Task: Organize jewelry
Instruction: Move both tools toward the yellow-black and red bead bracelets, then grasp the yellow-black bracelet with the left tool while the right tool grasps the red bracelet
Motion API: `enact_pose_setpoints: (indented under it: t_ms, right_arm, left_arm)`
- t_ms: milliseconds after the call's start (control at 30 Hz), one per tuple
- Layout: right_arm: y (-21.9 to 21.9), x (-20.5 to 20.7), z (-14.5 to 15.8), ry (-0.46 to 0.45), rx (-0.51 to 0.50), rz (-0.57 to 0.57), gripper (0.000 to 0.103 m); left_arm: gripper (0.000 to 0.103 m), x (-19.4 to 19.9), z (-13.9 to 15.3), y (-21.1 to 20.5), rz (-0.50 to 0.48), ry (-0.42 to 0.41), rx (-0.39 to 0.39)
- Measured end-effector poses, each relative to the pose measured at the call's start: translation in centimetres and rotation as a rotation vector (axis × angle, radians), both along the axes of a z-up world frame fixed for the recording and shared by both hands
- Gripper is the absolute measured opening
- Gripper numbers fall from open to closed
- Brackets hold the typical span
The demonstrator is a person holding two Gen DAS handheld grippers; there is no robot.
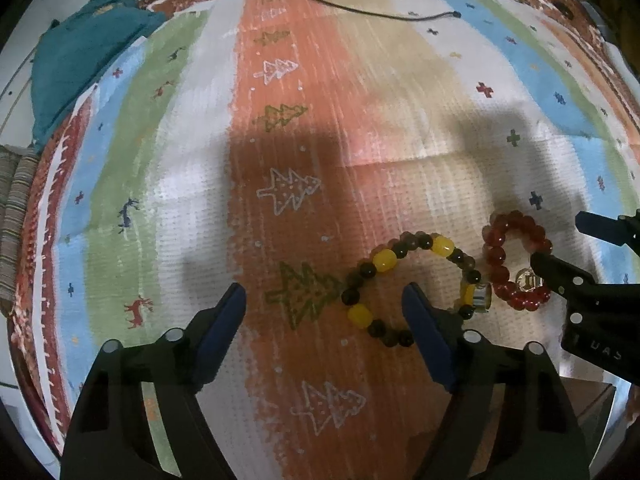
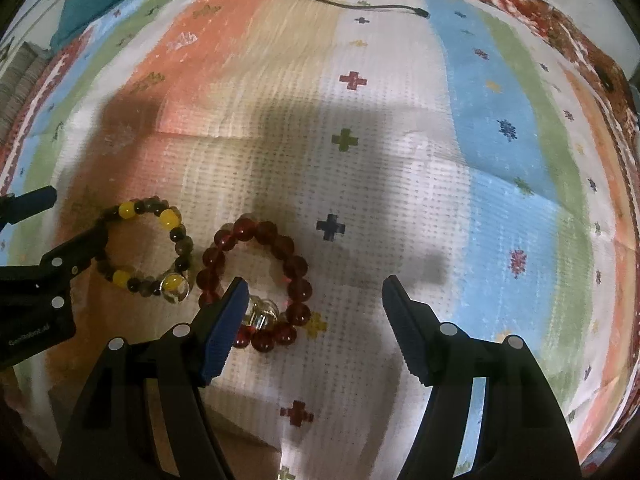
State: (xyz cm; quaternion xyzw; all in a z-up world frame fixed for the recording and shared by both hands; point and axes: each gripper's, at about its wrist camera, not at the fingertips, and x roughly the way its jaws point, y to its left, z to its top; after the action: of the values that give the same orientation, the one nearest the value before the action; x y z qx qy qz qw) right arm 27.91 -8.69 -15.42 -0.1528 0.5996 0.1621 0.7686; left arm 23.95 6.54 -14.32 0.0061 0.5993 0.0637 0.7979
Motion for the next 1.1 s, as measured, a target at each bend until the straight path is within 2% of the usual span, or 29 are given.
enact_pose_setpoints:
  t_ms: [133, 300, 333, 367, 400, 433, 467, 600, 700, 867, 1100]
  right_arm:
    - [-0.1, 0.6, -0.8, 0.010, -0.013, -0.003, 0.053]
    - [0.2, 0.8, -1.5, -0.005, -0.011, 0.024, 0.050]
    - [0.0, 0.8, -1.6, -0.010, -0.018, 0.025, 0.044]
    - [-0.1, 0.9, -1.5, -0.007, -0.013, 0.024, 0.032]
    - [-0.3, 1.0, -1.5, -0.001, -0.011, 0.021, 0.020]
    - [-0.4, 1.1, -1.5, 0.005, -0.010, 0.018, 0.015]
    - [-0.6, 1.1, -1.5, 0.003, -0.008, 0.019, 0.014]
    - [-0.5, 0.7, -1.3, -0.010, -0.015, 0.024, 0.014]
    - [-0.5, 0.3, -0.8, -0.017, 0.001, 0.029, 0.014]
    - [-0.5, -0.7, 1.8, -0.060, 0.029, 0.037, 0.014]
    - [-0.8, -2.1, 4.3, -0.086, 0.078, 0.049, 0.014]
  left_arm:
    - [0.077, 0.4, -0.9, 0.1, -0.010, 0.021, 0.003]
    - [0.076, 0.6, -2.1, 0.2, -0.025, 0.044, 0.003]
    - [0.071, 0.6, -2.2, 0.3, -0.027, 0.044, -0.001]
    - [0.067, 0.7, -2.1, 0.4, -0.025, 0.045, -0.005]
    - [0.057, 0.7, -2.0, 0.5, -0.019, 0.047, -0.013]
    - [0.048, 0.7, -2.0, 0.5, -0.014, 0.049, -0.017]
    - [0.043, 0.7, -1.9, 0.6, -0.011, 0.051, -0.021]
    - [0.012, 0.6, -1.8, 0.5, -0.011, 0.061, -0.016]
    - [0.011, 0.4, -1.5, 0.6, -0.002, 0.056, -0.022]
    - [0.011, 0.3, -0.5, 0.6, 0.006, 0.029, -0.038]
    - [0.009, -0.4, 2.3, 0.2, 0.005, -0.038, -0.057]
